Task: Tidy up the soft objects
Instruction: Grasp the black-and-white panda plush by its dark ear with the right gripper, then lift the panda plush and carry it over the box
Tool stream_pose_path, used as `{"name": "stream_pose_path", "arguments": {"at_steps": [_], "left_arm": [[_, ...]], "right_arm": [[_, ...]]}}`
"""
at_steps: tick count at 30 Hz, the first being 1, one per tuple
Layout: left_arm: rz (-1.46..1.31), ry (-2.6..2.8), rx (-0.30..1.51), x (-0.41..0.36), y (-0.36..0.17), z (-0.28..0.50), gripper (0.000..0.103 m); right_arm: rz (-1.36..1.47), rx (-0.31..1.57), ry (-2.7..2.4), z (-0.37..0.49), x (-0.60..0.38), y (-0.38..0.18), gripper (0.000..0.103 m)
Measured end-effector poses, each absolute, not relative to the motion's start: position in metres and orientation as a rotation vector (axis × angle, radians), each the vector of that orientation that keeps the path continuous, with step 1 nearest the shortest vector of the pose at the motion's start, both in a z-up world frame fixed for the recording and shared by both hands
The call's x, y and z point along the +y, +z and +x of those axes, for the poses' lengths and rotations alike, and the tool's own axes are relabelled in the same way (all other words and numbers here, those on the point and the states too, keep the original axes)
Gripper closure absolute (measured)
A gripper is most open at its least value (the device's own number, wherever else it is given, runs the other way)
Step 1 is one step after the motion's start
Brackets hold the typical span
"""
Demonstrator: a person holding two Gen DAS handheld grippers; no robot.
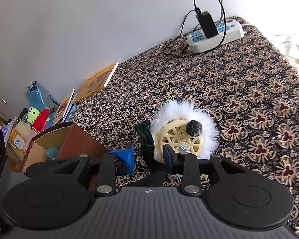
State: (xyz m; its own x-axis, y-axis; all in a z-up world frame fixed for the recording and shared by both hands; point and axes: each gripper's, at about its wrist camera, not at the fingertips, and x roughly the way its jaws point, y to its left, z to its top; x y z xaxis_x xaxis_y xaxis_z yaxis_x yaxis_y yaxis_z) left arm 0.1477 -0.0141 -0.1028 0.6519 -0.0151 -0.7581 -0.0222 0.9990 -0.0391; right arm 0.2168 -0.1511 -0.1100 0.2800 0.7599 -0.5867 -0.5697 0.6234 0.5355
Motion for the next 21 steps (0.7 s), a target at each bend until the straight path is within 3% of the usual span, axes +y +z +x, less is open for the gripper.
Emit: {"name": "stream_pose_path", "arguments": {"at_steps": [8, 13, 21], "left_arm": [[-0.035, 0.001, 0.874, -0.015, -0.111, 0.155, 0.093], [-0.029, -0.018, 0.861, -0.016, -0.11, 0.152, 0.098], [-0.021, -0.042, 0.829, -0.016, -0.1, 0.137, 0.098]], "right_arm": [[0.236, 0.913, 0.932, 0.222, -0.143, -0.123, 0.094], [0.229, 0.888, 0.966, 0.215, -0.142, -0.124, 0.103], [0.25, 0.894, 0.965, 0.208, -0.147, -0.118, 0.103]]}}
